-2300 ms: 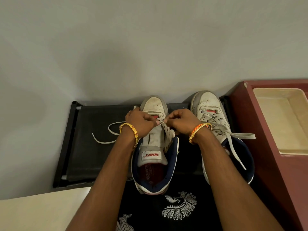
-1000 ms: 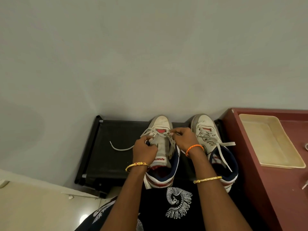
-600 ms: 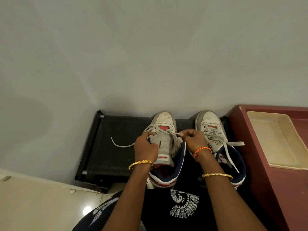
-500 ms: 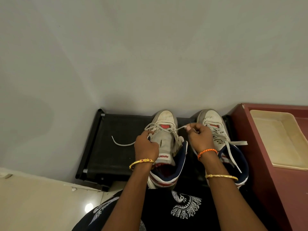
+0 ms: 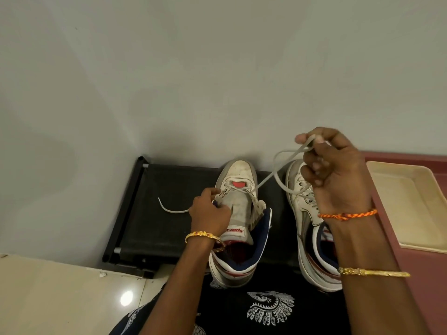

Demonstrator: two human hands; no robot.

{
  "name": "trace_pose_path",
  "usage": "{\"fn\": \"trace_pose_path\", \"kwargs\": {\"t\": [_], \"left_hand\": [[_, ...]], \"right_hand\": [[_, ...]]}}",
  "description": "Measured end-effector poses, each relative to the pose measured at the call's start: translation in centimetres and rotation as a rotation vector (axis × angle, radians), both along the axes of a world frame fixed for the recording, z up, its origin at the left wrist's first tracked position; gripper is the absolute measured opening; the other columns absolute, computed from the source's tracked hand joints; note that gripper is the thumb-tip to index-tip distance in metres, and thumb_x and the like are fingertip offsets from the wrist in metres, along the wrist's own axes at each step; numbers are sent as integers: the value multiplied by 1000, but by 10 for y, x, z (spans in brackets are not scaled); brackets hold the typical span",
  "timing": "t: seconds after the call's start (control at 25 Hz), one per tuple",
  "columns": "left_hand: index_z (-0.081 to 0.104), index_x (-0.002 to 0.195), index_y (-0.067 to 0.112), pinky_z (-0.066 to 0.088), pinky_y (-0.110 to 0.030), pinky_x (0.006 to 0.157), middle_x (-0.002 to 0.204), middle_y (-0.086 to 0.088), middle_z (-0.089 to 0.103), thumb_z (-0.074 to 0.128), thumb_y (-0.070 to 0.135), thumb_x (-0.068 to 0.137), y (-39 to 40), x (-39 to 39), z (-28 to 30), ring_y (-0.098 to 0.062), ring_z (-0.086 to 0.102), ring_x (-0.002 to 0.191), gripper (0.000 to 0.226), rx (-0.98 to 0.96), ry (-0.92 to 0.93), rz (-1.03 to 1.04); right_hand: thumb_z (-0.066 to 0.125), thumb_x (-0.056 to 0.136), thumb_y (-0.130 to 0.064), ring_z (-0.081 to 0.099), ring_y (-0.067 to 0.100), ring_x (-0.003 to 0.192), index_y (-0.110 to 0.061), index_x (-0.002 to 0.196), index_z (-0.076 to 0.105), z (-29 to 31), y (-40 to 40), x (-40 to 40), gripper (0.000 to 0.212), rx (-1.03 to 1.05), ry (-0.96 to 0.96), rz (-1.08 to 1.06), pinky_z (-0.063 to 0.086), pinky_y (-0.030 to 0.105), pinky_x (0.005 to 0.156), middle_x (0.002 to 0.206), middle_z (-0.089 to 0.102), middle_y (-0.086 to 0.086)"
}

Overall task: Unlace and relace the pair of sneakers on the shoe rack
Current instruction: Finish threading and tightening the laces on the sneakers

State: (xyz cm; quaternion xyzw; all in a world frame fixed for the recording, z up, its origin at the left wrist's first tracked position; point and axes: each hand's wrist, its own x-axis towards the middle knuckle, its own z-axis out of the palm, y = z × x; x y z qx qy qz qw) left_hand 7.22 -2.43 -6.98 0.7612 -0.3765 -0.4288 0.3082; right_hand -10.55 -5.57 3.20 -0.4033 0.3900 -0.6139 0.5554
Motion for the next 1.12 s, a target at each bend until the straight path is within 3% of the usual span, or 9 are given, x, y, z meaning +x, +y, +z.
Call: {"fn": "trace_pose_path", "kwargs": {"t": [0.12, 0.24, 0.32, 0.44, 0.56, 0.76, 0.92, 1.04, 1.12], "left_hand": [[57, 106, 19, 49, -28, 75, 102, 0, 58, 59, 29, 90, -16, 9, 16, -13, 57, 90, 19, 34, 308, 129], [61, 105, 16, 39, -21, 74, 99, 2, 57, 54, 24, 93, -30, 25, 13, -7, 49, 79, 16, 110, 244, 57], [64, 110, 9, 43, -27, 84, 109, -5, 61, 58, 13, 90, -30, 31, 4, -12, 53, 92, 21, 96, 215, -48], [67, 95, 10, 47, -41, 97, 109, -12, 66, 67, 12, 84, -30, 31, -5, -23, 60, 101, 11, 83, 170, -87], [66, 90, 9, 46, -46, 98, 105, -13, 67, 68, 16, 83, -36, 31, -12, -26, 61, 103, 9, 42, 119, -108], [63, 88, 1, 44, -29, 87, 98, -13, 62, 62, 10, 88, -38, 22, -13, -18, 55, 88, 9, -72, -103, -13], [51, 68, 15, 43, -25, 81, 110, -15, 58, 64, 10, 86, -38, 20, -16, -18, 56, 87, 22, -103, -213, 77], [58, 86, 7, 44, -29, 83, 106, -12, 59, 62, 13, 88, -34, 24, -13, -17, 55, 90, 7, -38, -103, 74], [56, 106, 7, 45, -28, 81, 105, -9, 58, 62, 16, 88, -32, 28, -4, -16, 55, 92, 21, -20, 46, 123]], "right_hand": [[51, 82, -5, 48, 2, 55, -20, 73, 64, -35, -4, 11, 21, 127, 513, -163, 40, 14, 53, 74, 66, -7], [60, 86, -15, 62, 14, 82, -21, 75, 69, -69, -11, 18, 16, 269, 632, -108, 49, 29, 81, 81, 69, -2], [64, 86, -29, 63, 21, 85, -15, 75, 71, -84, -17, 19, 20, 386, 751, 57, 48, 32, 82, 81, 70, 7], [69, 83, -32, 59, 14, 73, -17, 70, 69, -101, -22, 23, 20, 506, 900, 248, 47, 24, 69, 71, 65, -2], [70, 83, -24, 56, 13, 72, -19, 62, 62, -111, -24, 27, 23, 489, 889, 256, 47, 28, 74, 66, 61, -4], [63, 88, -15, 54, 17, 79, -14, 69, 59, -110, -25, 26, 19, 444, 994, 200, 39, 24, 71, 70, 57, -1], [61, 88, -12, 52, 15, 80, -7, 81, 63, -105, -22, 29, 9, 409, 1063, 130, 36, 23, 71, 80, 59, 3], [56, 90, -12, 54, 17, 79, -11, 85, 59, -99, -20, 29, 7, 355, 1046, 53, 37, 22, 68, 79, 58, 0], [43, 96, -13, 52, 16, 74, -8, 102, 53, -87, -19, 25, 13, 362, 964, -38, 35, 24, 63, 85, 57, 4]]}}
